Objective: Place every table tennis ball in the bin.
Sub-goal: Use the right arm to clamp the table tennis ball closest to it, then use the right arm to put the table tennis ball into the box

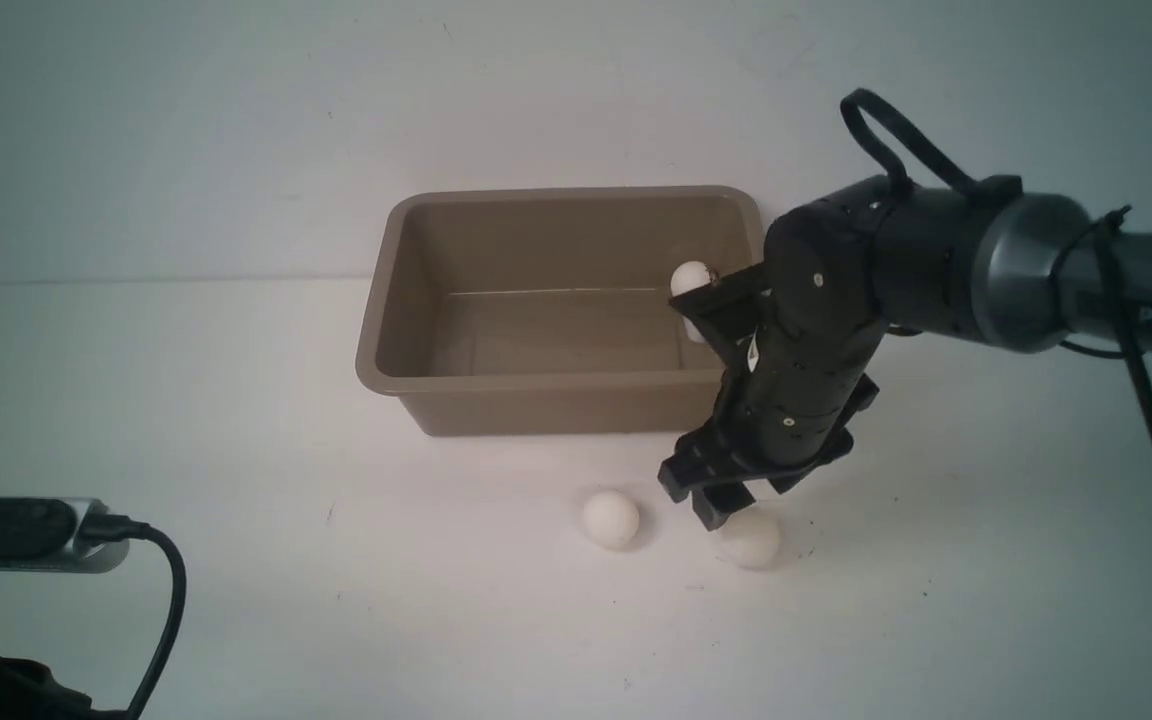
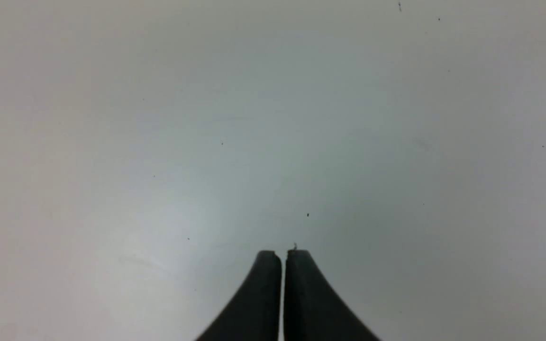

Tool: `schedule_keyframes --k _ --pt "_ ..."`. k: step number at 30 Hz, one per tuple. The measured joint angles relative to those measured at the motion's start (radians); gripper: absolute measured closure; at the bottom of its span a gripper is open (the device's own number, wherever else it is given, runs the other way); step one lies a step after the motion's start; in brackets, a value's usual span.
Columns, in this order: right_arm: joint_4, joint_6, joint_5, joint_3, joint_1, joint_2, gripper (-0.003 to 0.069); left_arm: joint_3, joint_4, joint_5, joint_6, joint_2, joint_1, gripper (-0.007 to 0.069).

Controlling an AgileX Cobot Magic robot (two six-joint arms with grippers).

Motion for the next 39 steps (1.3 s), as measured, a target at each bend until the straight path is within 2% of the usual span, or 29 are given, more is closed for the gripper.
schedule_keyframes --k 7,11,16,22,27,29,33,39 --pt "-0.013 0.018 -0.007 0.000 0.001 0.054 0.0206 0.000 0.000 0.000 0.000 0.000 0.000 0.0629" --pt "-0.058 0.048 -0.008 0.000 0.001 0.061 0.0298 0.000 0.000 0.000 0.000 0.000 0.000 0.0629" --pt "-0.086 0.044 0.013 0.000 0.001 0.061 0.0300 0.000 0.000 0.000 0.000 0.000 0.000 0.0629" --pt "-0.141 0.006 0.113 0.000 0.001 0.056 0.0300 0.000 0.000 0.000 0.000 0.000 0.000 0.0629" --pt "-0.353 0.099 0.192 0.000 0.002 0.029 0.0300 0.000 0.000 0.000 0.000 0.000 0.000 0.0629" --pt "-0.497 0.189 0.207 -0.008 0.002 0.005 0.0300 0.000 0.000 0.000 0.000 0.000 0.000 0.0629" --pt "-0.561 0.219 0.209 -0.071 0.002 -0.011 0.0300 0.000 0.000 0.000 0.000 0.000 0.000 0.0629" --pt "-0.562 0.216 0.209 -0.257 0.002 -0.014 0.0300 0.000 0.000 0.000 0.000 0.000 0.000 0.0629"
